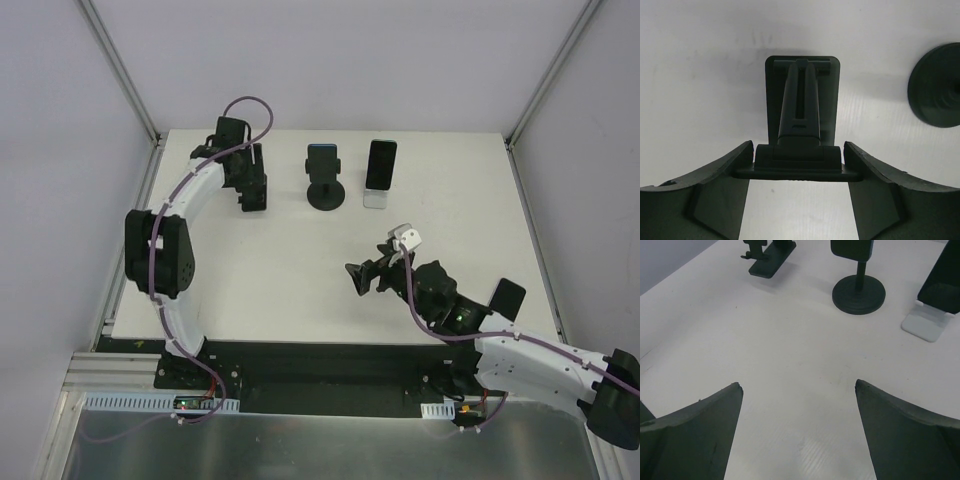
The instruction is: Place the phone on the phone stand
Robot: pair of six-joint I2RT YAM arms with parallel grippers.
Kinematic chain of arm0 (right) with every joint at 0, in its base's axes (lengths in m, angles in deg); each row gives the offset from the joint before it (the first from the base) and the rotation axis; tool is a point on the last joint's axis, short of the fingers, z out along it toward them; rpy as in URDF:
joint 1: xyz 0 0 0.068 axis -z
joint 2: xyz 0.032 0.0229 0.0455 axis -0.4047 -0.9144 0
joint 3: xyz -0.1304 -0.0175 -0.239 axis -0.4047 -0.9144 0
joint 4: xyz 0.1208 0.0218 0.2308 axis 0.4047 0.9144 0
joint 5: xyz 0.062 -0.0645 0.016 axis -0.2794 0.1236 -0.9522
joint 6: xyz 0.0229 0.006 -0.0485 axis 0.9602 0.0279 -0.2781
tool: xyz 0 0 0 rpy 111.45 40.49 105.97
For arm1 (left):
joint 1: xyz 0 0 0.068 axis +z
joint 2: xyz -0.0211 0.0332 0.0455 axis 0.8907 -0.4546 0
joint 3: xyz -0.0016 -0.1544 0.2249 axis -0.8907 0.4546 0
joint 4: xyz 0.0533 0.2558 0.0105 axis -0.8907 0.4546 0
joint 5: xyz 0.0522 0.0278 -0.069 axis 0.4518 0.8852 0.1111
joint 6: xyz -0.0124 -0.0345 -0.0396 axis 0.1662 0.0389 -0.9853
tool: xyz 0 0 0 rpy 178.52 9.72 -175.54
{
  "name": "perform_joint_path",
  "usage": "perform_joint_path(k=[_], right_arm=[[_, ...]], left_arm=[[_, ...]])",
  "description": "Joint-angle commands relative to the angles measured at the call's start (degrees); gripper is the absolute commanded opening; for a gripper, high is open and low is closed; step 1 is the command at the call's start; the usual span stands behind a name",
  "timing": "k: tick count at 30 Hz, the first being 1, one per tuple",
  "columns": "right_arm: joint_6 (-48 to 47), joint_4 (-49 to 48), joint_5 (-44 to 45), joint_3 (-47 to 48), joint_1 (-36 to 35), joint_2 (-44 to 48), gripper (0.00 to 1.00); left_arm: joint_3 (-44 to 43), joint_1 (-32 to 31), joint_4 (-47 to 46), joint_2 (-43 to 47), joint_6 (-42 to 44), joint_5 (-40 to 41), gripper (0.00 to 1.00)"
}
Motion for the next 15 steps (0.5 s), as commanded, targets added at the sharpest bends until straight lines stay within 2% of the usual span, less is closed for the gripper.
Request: perform_joint_path(k=[1, 8, 15], right_arm=[[-1.5, -5.1, 5.2, -1.3, 0.5, 3.1, 0.96], [-1.8, -5.3, 5.8, -2.0, 2.0, 3.8, 0.96], [-1.4, -5.2, 5.5, -1.9, 2.8, 2.9, 0.96]], left_arm=[[-9.6, -1.6, 1.2, -8.2, -4.4, 1.0, 0.00], [-18.6, -3.7, 1.2, -18.3, -4.6, 2.6, 0.00], [-20.8, -6.2, 1.3, -20.2, -3.7, 3.3, 0.00]])
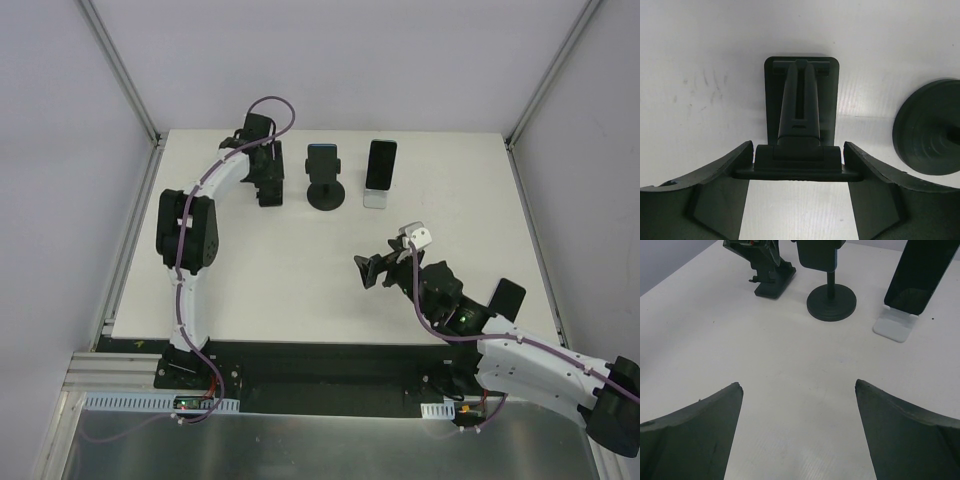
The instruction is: Place the phone on the phone stand
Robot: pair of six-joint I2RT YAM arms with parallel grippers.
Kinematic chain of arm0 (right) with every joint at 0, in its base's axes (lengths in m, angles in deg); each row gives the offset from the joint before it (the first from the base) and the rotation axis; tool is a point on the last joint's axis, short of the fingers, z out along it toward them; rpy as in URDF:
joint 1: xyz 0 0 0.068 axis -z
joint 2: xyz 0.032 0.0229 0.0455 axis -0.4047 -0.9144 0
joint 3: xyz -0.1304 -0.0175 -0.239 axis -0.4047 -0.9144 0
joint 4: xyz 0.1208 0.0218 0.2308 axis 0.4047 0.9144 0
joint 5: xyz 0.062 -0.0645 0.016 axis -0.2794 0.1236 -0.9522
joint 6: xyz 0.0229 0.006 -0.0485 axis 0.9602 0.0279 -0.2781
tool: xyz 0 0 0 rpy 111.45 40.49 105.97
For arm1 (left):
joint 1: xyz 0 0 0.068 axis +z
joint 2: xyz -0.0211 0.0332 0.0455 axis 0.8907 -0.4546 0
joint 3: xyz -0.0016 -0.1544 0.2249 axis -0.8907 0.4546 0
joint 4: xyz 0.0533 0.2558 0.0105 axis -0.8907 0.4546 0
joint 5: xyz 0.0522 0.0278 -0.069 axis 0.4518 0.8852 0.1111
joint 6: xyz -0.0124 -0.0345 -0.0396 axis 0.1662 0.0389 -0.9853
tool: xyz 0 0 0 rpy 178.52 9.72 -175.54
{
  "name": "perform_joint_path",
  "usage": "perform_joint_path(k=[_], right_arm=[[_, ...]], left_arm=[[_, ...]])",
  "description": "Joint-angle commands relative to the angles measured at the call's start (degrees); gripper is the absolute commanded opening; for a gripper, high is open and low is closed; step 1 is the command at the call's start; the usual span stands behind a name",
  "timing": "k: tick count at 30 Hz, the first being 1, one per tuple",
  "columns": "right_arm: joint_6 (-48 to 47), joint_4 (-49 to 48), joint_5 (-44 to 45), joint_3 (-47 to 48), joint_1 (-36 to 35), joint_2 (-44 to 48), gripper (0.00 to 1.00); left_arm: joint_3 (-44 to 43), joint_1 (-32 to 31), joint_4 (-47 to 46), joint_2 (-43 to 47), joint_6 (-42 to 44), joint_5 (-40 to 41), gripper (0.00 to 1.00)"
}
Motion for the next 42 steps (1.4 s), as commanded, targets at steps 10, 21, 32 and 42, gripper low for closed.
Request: perform_joint_path(k=[10, 21, 32, 42], right_arm=[[-0.5, -3.3, 1.1, 0.1, 0.8, -0.9, 0.96], [-0.8, -2.5, 1.0, 1.3, 2.0, -6.4, 0.96], [1.9, 40.3, -14.7, 34.0, 2.5, -34.6, 0.96], [12.5, 58.7, -16.9, 35.3, 31.5, -34.4, 0.96]], left_arm=[[-1.6, -1.5, 0.4, 0.1, 0.9, 0.5, 0.62], [12.4, 1.1, 0.5, 21.7, -0.2, -5.1, 0.99], [25.3, 8.2, -4.5, 42.0, 3.1, -11.9, 0.99], [30.3, 8.2, -8.0, 47.2, 0.7, -25.6, 0.98]])
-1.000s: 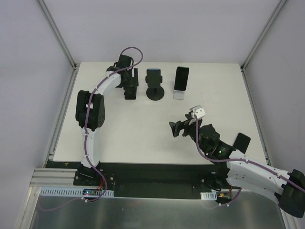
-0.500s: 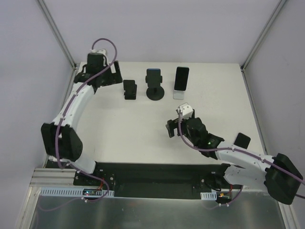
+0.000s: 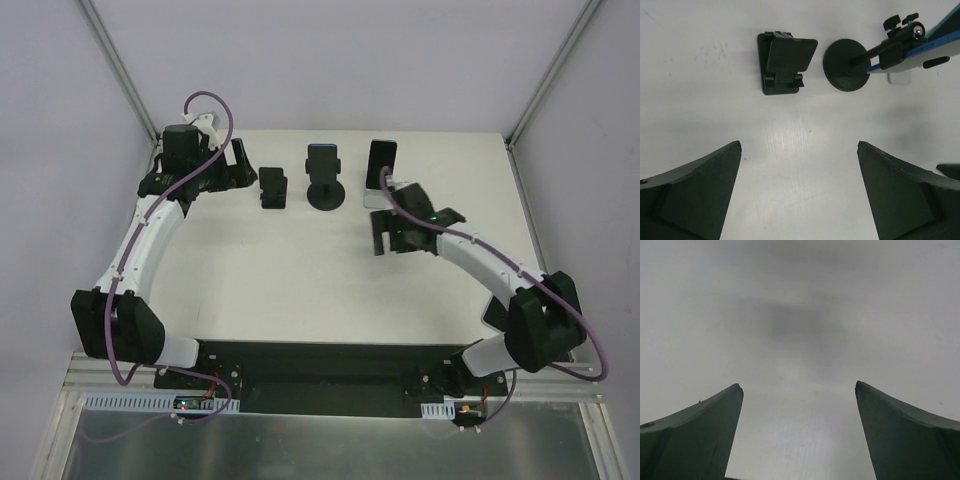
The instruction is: Place the phone on the phone stand
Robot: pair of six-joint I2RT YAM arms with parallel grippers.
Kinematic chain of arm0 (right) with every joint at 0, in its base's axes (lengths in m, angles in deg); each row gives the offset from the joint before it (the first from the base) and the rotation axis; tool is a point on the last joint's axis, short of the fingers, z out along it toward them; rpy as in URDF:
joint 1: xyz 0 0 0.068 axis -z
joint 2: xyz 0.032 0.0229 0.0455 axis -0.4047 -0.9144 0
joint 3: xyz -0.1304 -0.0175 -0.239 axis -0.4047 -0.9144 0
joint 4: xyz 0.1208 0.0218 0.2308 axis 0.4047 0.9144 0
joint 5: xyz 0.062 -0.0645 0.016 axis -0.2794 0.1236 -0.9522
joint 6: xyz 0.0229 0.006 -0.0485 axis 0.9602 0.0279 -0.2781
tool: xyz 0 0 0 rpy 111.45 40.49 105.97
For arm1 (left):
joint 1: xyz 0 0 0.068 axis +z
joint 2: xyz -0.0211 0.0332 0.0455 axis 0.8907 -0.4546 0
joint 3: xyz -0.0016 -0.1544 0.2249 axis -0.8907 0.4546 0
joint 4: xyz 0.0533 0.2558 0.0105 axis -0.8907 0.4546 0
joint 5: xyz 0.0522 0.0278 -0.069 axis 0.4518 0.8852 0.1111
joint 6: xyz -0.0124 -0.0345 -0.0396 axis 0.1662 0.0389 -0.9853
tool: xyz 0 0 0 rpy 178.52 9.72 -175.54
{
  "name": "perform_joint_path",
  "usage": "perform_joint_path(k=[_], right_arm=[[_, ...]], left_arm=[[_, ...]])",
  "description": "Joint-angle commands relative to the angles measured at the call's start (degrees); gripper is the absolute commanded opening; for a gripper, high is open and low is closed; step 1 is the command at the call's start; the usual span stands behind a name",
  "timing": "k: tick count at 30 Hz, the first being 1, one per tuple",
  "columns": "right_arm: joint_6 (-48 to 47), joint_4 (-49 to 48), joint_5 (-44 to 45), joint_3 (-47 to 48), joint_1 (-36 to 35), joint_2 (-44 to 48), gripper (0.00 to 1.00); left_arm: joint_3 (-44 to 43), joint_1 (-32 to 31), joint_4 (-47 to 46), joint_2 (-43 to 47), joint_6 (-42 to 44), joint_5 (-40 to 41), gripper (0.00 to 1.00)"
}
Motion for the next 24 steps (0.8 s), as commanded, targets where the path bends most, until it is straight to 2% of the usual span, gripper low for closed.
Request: perform_joint_path(k=[1, 2, 4, 5, 8, 10, 11, 13, 14, 17, 19, 24], right_arm=[[7.8, 10.5, -6.1, -5.1, 17.9, 5.7, 0.96], [8.0, 10.3, -6.8, -5.9, 24.2, 7.8, 0.96], [9.4, 9.6, -6.8, -8.8, 30.2, 10.2, 0.96], [10.0, 9.0, -6.2, -9.6, 36.2, 12.8, 0.96], [11.8, 6.4, -2.2, -14.7, 47.9, 18.7, 0.96], [12.4, 4.7, -0.2, -17.3, 53.1, 22.7, 0.96], [12.8, 2.5, -0.5, -19.6, 58.1, 23.8, 0.96], [13.1, 0.6, 0.0, -21.4, 62.4, 25.4, 0.96], [13.4, -0.7, 0.1, -22.8, 66.9, 25.5, 0.96], [16.2, -5.1, -5.2, -25.5, 75.8, 24.2, 0.96], [17.4, -6.8, -9.9, -27.2, 78.6, 21.9, 0.96], [16.3, -9.7, -11.1, -28.2, 80.2, 19.7, 0.96]], left_arm=[[1.7, -0.4, -3.5, 4.9, -0.8, -7.4, 0.98], [2.1, -0.5, -3.8, 5.3, -0.9, -8.0, 0.98], [2.3, -0.5, -4.3, 5.9, -1.2, -8.9, 0.98], [2.3, -0.4, -4.5, 6.0, -1.4, -10.2, 0.98], [2.5, -0.4, -4.7, 6.2, -0.9, -11.0, 0.98], [2.9, -0.4, -4.8, 6.5, -0.9, -10.3, 0.98], [2.9, -0.4, -4.9, 6.5, -1.0, -10.4, 0.98], [2.9, -0.4, -5.4, 6.2, -1.6, -12.1, 0.98], [3.0, -0.4, -5.5, 6.3, -1.8, -12.7, 0.98], [3.2, -0.4, -6.2, 5.9, -2.7, -15.2, 0.98], [3.4, -0.4, -6.5, 5.4, -2.4, -15.6, 0.98], [3.6, -0.4, -6.6, 4.3, -1.8, -15.3, 0.98]])
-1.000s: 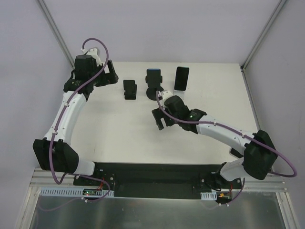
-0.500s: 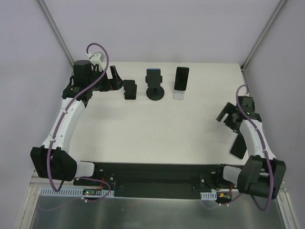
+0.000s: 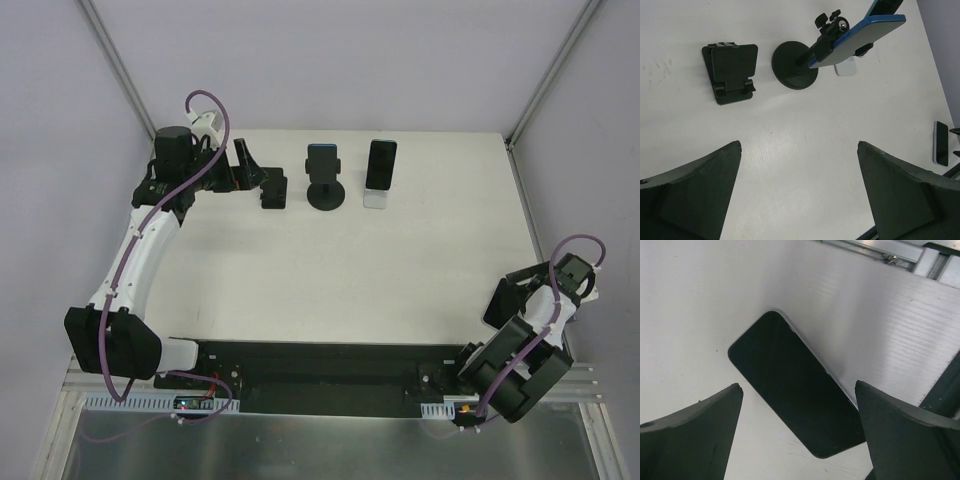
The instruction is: Place the phone on the phone stand
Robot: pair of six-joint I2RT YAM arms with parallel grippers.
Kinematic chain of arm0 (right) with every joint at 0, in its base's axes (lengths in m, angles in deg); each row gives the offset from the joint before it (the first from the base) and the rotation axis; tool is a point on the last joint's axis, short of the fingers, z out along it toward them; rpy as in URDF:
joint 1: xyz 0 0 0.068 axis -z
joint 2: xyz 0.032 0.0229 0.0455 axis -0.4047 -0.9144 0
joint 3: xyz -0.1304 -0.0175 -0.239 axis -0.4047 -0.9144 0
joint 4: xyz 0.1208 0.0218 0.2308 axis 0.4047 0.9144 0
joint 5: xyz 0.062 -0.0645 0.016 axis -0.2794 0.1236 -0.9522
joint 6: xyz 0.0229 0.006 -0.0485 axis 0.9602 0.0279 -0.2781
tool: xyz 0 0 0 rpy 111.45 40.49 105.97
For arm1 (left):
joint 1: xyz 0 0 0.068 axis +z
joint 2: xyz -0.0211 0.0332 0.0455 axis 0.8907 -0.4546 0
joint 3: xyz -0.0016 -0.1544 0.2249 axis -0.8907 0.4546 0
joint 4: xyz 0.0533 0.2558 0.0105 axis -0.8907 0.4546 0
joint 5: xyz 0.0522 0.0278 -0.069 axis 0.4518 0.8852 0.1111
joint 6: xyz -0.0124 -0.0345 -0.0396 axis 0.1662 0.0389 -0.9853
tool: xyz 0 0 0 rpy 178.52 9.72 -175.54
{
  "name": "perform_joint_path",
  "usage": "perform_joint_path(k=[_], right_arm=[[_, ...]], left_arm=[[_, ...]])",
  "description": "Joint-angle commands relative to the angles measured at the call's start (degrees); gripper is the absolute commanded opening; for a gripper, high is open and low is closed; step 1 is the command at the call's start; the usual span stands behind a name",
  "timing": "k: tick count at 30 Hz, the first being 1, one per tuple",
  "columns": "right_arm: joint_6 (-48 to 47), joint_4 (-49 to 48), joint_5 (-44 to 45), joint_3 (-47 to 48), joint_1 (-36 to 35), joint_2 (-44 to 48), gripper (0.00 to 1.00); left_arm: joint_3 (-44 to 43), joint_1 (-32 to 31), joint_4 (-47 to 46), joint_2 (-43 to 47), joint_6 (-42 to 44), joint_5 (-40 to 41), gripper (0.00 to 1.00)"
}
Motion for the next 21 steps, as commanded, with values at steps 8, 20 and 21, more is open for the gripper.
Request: perform_joint_path(k=[8, 20, 21], right_arm=[[-1.1, -7.0, -10.2, -1.1, -0.7, -7.4, 0.96], [0.2, 9.5, 3.1, 8.8, -12.2, -17.6, 0.96], [0.2, 9.8, 1.3, 9.2, -12.4, -18.4, 0.96]], left_arm=[[0.9, -0.1, -2.5, -1.7, 0.5, -0.7, 0.98], [0.9, 0.3, -2.6, -2.5, 0.1, -0.9, 0.98], [0.9, 0.4, -2.5, -2.6, 0.0, -1.1, 0.98]])
